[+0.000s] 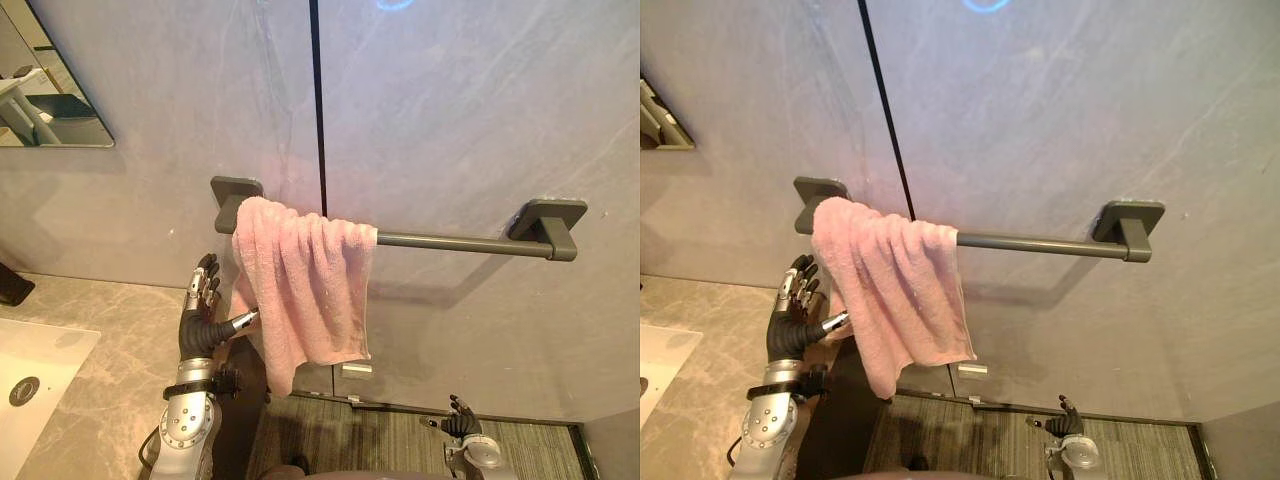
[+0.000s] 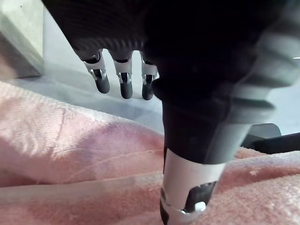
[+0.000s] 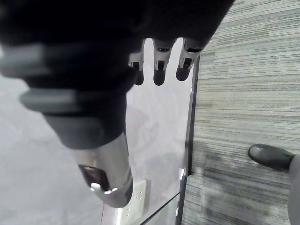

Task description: Organize washtable

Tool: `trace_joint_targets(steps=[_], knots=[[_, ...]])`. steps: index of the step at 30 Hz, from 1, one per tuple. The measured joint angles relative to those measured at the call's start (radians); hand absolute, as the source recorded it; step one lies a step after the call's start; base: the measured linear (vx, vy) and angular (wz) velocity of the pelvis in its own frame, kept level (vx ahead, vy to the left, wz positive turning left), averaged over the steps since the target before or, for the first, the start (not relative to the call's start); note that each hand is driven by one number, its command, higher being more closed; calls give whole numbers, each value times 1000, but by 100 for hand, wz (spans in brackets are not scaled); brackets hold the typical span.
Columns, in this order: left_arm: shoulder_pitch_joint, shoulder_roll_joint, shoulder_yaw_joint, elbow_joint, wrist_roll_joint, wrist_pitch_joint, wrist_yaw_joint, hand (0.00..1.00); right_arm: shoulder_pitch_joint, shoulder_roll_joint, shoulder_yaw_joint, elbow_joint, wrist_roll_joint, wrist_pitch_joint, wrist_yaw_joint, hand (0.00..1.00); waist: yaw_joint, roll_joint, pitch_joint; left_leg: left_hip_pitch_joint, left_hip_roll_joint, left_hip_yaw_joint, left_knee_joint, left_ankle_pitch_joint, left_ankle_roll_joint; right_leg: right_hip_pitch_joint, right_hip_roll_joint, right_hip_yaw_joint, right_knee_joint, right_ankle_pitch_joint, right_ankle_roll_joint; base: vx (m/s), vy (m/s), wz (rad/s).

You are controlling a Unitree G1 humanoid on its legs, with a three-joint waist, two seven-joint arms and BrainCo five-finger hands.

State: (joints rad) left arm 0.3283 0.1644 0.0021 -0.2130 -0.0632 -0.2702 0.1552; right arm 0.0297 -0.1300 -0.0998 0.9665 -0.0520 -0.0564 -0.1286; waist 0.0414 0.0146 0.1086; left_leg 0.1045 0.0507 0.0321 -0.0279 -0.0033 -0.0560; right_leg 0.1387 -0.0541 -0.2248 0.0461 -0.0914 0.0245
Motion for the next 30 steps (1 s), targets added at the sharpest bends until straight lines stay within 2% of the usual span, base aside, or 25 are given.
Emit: trace_joint_targets(steps=[10,11,23,30], knots=[[0,3,0,72,20,17,1,0,-1,0,0,-1,0,0,1,0,2,0,0,6,0,7,-13,2,0,3,2,7,-14,5,2,0,0,-1],[0,4,-3,87,32,25,3,100,-1,0,0,-3,0,1,1,0,1,0,0,10,0,12,-19,2,0,1,2,12,-15,5,2,-1,-2,-6],[-41,16,-75,126,37,29,-4,100,-5,3,40,-56,0,1,2,0,-7,-4,-2,16,0,30,-42,5,1,2,3,26,-31,8,3,11,-4,-5],[-45,16,-75,127,37,29,0,100,1,3,115,-262,0,-9,5,0,-26,-4,-2,26,-1,44,-43,4,2,5,2,42,-30,13,0,-26,-7,-6]])
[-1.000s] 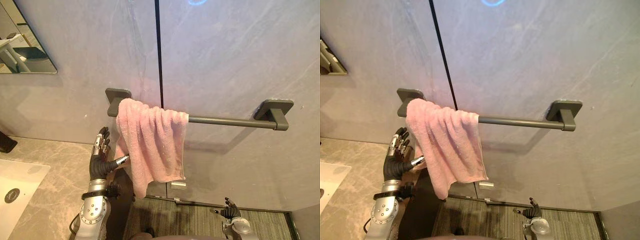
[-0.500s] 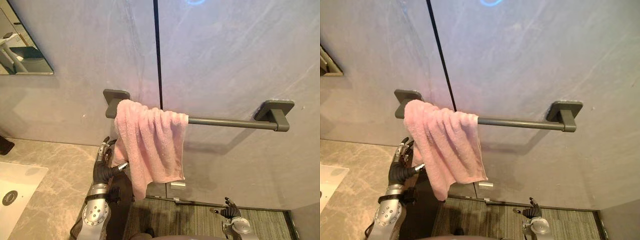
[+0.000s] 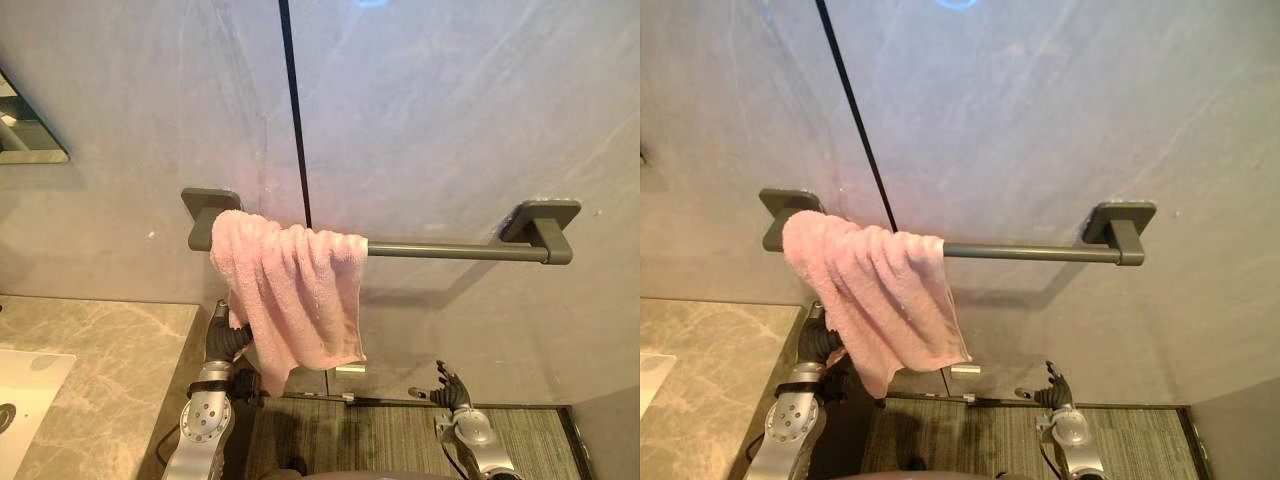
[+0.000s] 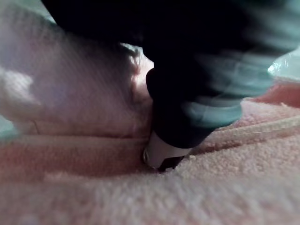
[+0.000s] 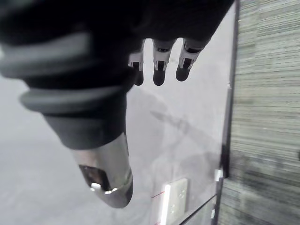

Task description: Organize washtable

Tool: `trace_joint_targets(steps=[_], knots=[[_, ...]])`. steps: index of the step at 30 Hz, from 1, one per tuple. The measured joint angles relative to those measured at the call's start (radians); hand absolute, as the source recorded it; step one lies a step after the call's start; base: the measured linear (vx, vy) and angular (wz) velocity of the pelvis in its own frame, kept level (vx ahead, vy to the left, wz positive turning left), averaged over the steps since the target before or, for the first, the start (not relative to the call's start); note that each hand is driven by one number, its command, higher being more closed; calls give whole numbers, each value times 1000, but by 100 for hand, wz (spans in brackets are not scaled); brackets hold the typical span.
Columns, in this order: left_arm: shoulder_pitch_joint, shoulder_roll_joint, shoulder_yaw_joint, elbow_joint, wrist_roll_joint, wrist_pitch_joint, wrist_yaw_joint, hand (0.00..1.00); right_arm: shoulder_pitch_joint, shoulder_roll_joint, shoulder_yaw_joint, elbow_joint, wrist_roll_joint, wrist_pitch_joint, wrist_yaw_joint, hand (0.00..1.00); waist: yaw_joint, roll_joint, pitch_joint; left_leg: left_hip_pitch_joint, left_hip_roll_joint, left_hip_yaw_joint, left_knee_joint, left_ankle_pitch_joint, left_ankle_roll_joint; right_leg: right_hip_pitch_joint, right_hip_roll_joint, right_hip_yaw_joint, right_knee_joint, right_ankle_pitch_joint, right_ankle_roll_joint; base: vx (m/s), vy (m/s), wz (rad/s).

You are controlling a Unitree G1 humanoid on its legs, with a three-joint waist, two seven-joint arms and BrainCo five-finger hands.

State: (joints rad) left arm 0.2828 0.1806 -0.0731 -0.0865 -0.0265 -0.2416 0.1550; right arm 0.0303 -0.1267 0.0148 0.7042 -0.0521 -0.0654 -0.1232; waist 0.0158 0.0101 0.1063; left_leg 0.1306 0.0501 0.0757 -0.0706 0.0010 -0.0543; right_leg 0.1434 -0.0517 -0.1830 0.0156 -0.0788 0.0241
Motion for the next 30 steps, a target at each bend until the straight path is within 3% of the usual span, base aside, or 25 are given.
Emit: trace_joint_targets(steps=[8,13,20,22,30], knots=[[-2,-6,-6,0,4,0,3,100,95,-45,88,-261,3,-8,72,0,-3,1,0,5,5,22,5,-3,2,-7,1,31,5,4,1,-53,-6,-10],[-6,-14,-5,-1,40,0,5,100,136,-133,152,-453,26,-24,147,0,-3,1,0,7,11,35,19,-9,2,-9,2,43,16,4,1,-23,-9,-7],[-12,-16,-4,-5,43,0,3,100,135,-174,182,-568,86,-47,202,0,-1,1,0,6,16,37,39,-17,2,-6,11,47,24,4,1,-42,-23,-2],[-12,-22,-3,-17,43,0,3,100,129,-180,201,-624,96,-81,215,0,0,1,0,6,18,36,42,-18,2,-6,12,47,26,4,1,-40,-20,-1],[-19,-42,-2,-34,42,-2,3,100,35,-195,252,-634,122,-90,215,0,3,0,0,5,18,34,45,-17,1,-7,12,45,31,4,1,-13,-6,0]])
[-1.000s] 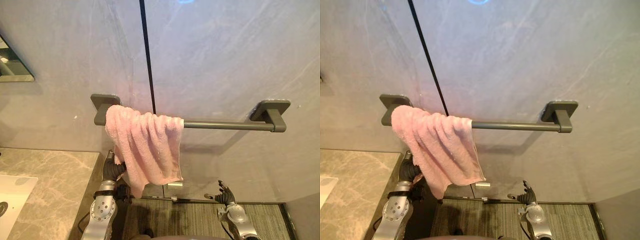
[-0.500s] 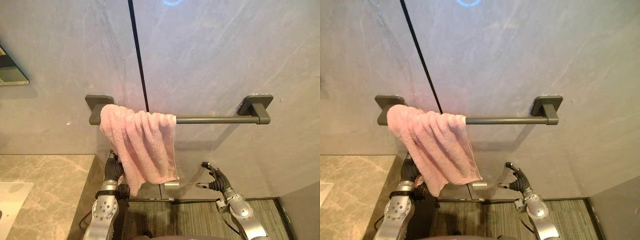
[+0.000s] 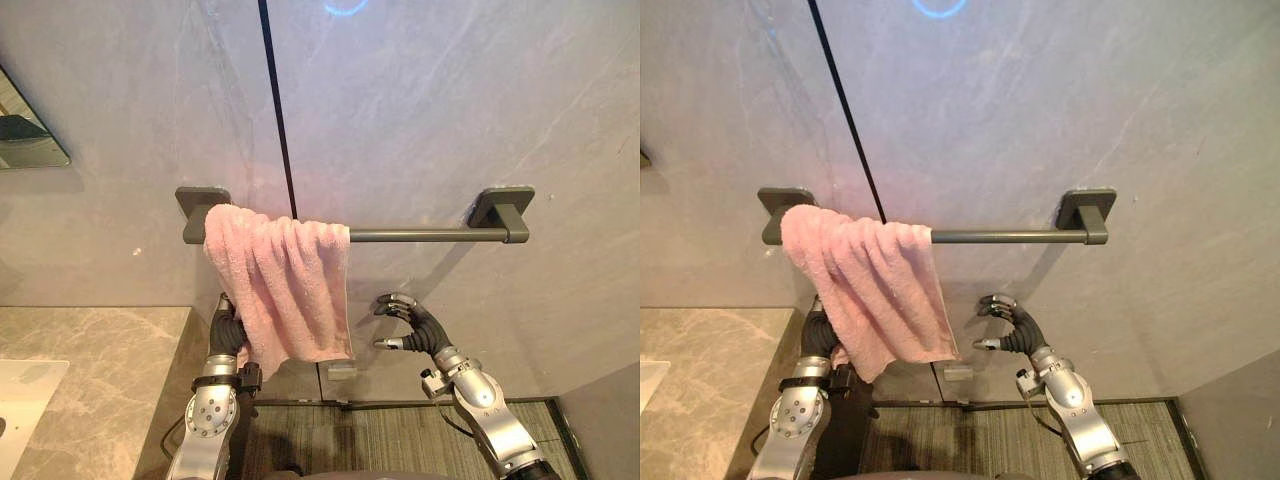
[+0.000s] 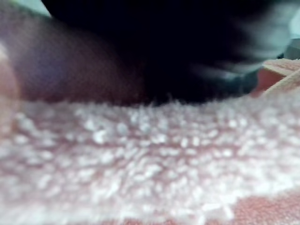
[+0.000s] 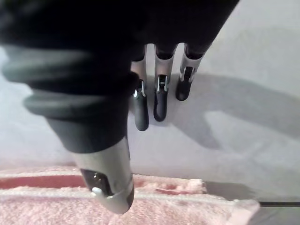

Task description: Organize washtable

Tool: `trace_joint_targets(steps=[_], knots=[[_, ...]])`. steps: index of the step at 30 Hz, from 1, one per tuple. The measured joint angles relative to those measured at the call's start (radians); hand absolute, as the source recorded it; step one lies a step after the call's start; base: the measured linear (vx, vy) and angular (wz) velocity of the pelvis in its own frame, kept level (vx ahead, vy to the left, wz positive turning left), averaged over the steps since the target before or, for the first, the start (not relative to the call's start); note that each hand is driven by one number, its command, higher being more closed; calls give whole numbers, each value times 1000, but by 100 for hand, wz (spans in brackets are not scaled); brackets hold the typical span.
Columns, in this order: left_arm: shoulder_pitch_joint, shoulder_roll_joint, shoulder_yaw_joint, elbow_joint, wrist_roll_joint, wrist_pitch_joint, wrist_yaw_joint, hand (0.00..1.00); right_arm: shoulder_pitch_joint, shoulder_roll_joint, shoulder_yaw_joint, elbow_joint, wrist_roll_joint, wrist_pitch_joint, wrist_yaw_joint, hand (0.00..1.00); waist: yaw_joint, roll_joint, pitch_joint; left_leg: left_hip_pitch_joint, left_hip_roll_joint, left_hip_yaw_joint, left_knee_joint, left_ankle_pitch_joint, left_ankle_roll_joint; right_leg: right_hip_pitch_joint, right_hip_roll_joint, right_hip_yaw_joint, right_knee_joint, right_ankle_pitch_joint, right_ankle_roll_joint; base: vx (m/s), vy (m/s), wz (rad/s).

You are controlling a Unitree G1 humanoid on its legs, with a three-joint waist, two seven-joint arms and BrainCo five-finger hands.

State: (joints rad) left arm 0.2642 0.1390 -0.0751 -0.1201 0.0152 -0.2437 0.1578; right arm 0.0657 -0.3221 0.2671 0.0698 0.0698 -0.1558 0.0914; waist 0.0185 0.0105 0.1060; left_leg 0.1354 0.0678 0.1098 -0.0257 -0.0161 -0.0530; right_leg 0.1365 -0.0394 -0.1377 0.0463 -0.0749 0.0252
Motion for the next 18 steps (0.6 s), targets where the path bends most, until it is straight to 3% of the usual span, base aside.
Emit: trace_joint_targets(steps=[18], knots=[[-10,-17,-4,0,-11,-5,-3,100,-150,43,142,42,18,-30,1,0,3,-3,-10,-16,-1,-59,-41,42,-5,-4,1,-59,-5,2,-3,-27,-16,10]])
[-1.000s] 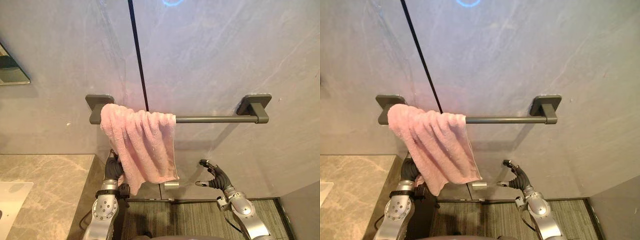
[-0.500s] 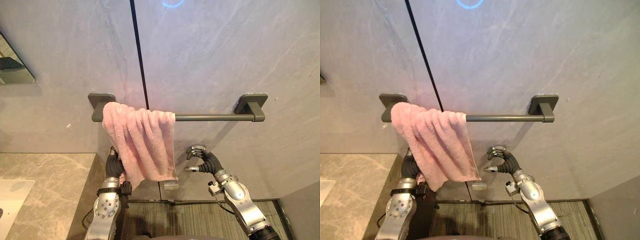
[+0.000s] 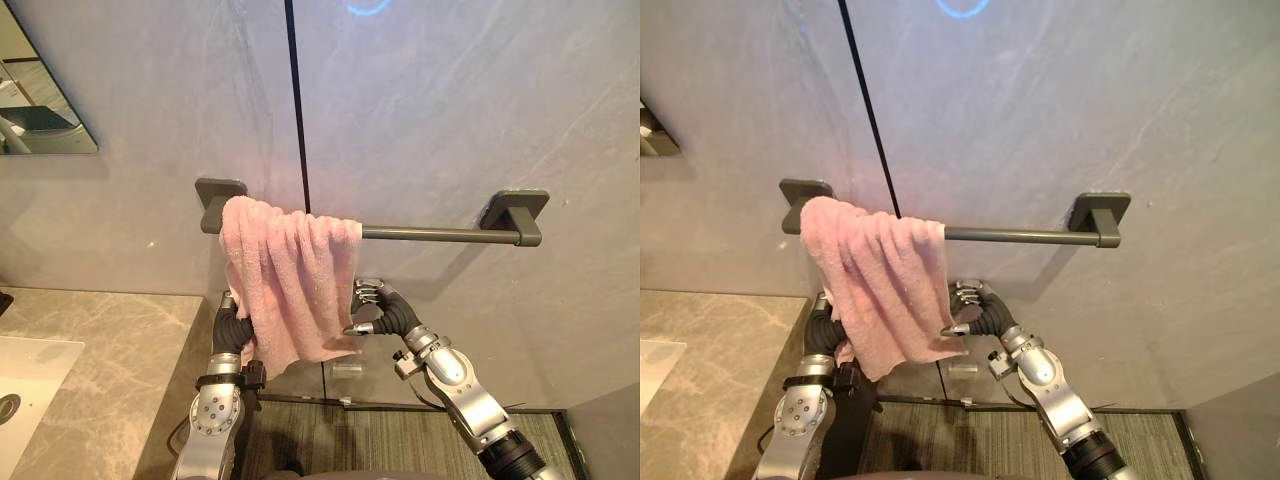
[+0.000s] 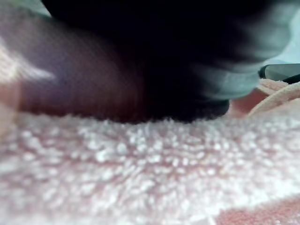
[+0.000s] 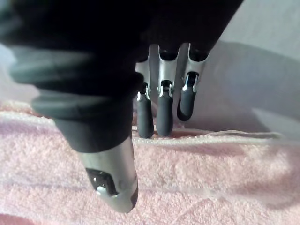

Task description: Organize washtable

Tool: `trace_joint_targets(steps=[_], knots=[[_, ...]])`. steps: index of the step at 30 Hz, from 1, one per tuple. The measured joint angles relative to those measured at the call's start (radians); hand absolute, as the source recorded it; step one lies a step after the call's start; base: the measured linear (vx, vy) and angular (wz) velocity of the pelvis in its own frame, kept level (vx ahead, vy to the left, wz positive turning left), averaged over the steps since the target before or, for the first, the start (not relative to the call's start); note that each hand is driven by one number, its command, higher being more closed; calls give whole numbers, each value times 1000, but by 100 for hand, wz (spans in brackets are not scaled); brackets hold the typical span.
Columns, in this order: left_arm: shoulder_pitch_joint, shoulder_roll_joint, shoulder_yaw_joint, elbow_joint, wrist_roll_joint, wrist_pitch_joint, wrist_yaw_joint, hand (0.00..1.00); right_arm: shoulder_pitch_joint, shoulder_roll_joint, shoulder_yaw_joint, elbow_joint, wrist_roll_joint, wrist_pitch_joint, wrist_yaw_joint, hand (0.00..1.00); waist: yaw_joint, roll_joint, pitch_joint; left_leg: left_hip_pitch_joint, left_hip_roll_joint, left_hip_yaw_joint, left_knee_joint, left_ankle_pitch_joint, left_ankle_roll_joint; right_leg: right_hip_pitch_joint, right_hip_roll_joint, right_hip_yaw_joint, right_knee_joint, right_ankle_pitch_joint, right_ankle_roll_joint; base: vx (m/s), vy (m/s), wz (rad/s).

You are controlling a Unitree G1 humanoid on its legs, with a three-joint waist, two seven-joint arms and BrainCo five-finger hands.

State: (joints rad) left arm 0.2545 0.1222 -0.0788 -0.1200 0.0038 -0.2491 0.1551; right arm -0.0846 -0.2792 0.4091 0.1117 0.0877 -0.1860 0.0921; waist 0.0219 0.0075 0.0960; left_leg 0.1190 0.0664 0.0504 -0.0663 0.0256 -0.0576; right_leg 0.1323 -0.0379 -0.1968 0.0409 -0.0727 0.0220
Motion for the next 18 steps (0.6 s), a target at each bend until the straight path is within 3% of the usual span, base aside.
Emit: trace_joint_targets(steps=[5,6,18], knots=[[0,0,0,0,-11,-1,0,100,-14,8,15,15,0,-1,0,0,9,-2,-1,-3,0,-8,-3,4,-1,1,1,-8,-5,1,-1,-14,-4,4],[0,0,-1,0,-11,-1,0,100,-29,11,31,31,0,-2,0,100,12,-2,-2,-5,1,-9,-3,4,-2,0,1,-9,-8,2,-3,0,0,0],[-11,8,-48,30,-31,-4,-1,100,-88,59,78,94,0,-2,0,100,33,-13,-8,-39,4,-22,0,10,-4,-16,4,-20,-10,5,-5,-10,-7,3]])
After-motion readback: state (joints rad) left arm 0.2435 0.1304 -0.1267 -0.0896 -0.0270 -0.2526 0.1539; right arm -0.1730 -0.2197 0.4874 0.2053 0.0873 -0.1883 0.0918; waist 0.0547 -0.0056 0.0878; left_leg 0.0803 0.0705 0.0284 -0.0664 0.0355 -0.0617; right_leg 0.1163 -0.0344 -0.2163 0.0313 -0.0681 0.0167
